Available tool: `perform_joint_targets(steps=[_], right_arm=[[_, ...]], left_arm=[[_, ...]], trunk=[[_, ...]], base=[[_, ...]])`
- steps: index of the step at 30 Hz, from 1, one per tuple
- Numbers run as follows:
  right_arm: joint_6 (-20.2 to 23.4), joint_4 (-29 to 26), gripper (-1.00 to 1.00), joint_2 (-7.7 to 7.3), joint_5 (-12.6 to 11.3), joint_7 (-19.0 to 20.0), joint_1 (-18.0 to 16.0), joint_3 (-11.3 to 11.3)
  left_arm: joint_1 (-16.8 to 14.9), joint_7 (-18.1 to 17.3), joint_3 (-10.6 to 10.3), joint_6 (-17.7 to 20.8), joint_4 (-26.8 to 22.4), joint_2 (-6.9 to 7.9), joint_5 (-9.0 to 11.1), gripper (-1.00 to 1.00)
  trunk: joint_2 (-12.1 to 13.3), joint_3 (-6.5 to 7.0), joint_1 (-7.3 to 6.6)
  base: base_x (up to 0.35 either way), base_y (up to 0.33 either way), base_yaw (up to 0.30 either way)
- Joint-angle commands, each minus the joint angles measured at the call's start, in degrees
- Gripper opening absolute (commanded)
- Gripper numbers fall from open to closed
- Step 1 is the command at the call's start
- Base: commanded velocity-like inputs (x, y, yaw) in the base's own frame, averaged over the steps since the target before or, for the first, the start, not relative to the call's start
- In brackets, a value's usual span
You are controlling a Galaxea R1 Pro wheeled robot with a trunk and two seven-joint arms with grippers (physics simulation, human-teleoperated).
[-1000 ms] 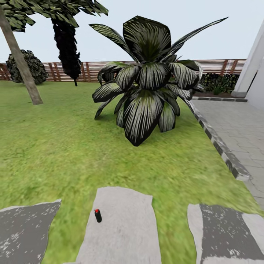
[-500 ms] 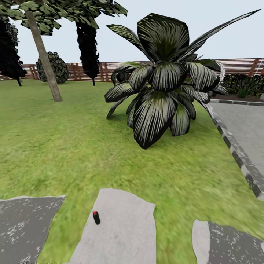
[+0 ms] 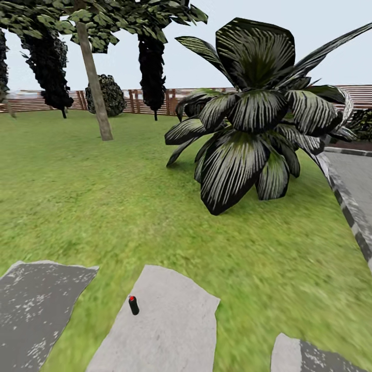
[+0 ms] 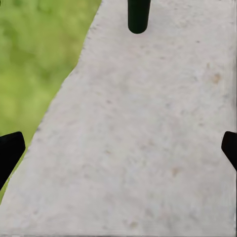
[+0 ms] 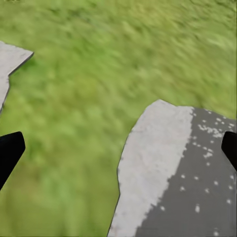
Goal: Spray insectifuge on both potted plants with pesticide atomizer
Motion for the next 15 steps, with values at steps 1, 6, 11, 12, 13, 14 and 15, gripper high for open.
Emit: perform_joint_targets(steps=[1,6,11,12,13,14,15], right_arm=[[-0.14,0.04,1.0,0.0,0.01,-0.15,-0.02,0.05],[-0.14,0.04,1.0,0.0,0.04,-0.12,-0.02,0.05],[-0.14,0.04,1.0,0.0,0.02,-0.1,-0.02,0.05],[-0.14,0.04,1.0,0.0,0.04,-0.1,-0.02,0.05],[-0.14,0.04,1.0,0.0,0.04,-0.11,-0.02,0.05],[-0.14,0.04,1.0,0.0,0.05,-0.1,-0.02,0.05],[-0.14,0.04,1.0,0.0,0.05,-0.09,-0.02,0.05]], left_arm=[[-0.04,-0.01,0.09,-0.2,0.05,-0.02,0.1,1.0],[-0.04,-0.01,0.09,-0.3,0.05,0.01,0.09,1.0],[-0.04,-0.01,0.09,-0.34,0.05,-0.01,0.1,1.0],[-0.04,-0.01,0.09,-0.35,0.05,-0.01,0.1,1.0],[-0.04,-0.01,0.09,-0.35,0.05,0.0,0.08,1.0],[-0.04,-0.01,0.09,-0.35,0.05,-0.01,0.09,1.0],[-0.04,-0.01,0.09,-0.35,0.05,-0.01,0.09,1.0]], trunk=[[-0.02,-0.05,0.0],[-0.02,-0.05,0.0],[-0.02,-0.05,0.0],[-0.02,-0.05,0.0],[-0.02,-0.05,0.0],[-0.02,-0.05,0.0],[-0.02,-0.05,0.0]], base=[[0.088,-0.31,0.279],[0.088,-0.31,0.279],[0.088,-0.31,0.279],[0.088,-0.31,0.278],[0.088,-0.31,0.279],[0.088,-0.31,0.278],[0.088,-0.309,0.279]])
